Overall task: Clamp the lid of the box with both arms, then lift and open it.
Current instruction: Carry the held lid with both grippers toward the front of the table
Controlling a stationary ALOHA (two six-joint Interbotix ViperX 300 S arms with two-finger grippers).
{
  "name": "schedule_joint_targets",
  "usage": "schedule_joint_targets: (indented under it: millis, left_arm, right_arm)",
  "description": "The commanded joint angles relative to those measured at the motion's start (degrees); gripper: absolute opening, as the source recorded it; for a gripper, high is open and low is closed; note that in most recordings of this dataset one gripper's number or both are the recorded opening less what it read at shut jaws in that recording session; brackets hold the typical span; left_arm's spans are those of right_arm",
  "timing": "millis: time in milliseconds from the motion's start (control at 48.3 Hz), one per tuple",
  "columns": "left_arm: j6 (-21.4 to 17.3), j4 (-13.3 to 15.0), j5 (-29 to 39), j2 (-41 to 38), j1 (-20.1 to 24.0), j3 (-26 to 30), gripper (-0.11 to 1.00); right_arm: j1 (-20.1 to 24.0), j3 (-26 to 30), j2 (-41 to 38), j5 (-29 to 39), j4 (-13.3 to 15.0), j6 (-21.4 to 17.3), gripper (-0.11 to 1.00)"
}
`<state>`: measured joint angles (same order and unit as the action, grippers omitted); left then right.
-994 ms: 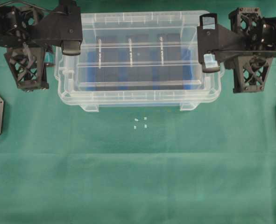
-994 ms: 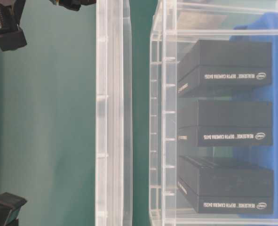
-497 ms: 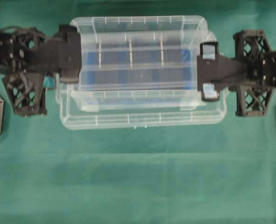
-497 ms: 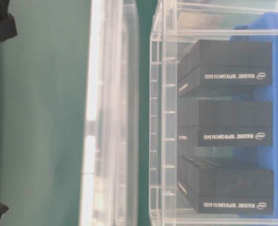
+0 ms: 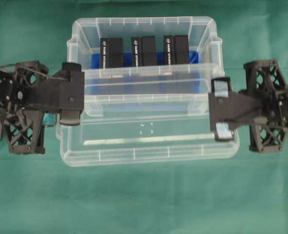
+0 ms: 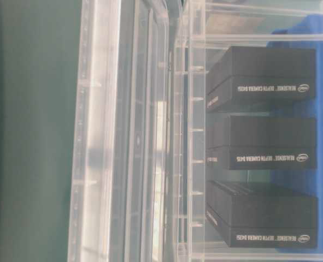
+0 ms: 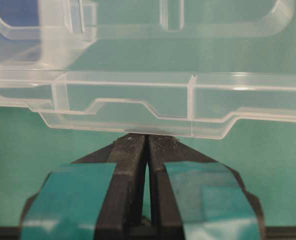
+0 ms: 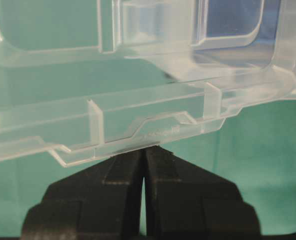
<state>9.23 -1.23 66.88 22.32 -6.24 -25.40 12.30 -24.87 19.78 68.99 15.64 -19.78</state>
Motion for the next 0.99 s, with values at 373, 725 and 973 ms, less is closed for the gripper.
schedule_joint_targets:
  millis: [373, 725, 973]
  left_arm:
    - [6.86, -1.32, -1.14, -1.67, -7.21, 3.78, 0.01]
    - [7.56, -1.41, -1.14, -4.04, -11.43, 6.15, 0.01]
    - [7.56, -1.41, -1.14, -4.31, -12.04, 6.33, 0.01]
  right_arm:
    - [9.14, 6.06, -2.99, 1.41, 2.99, -7.73, 0.0]
    - [14.15, 9.05, -6.24, 3.43, 5.19, -11.78, 0.0]
    - [15.12, 10.37, -7.56, 4.39, 5.8, -12.48, 0.0]
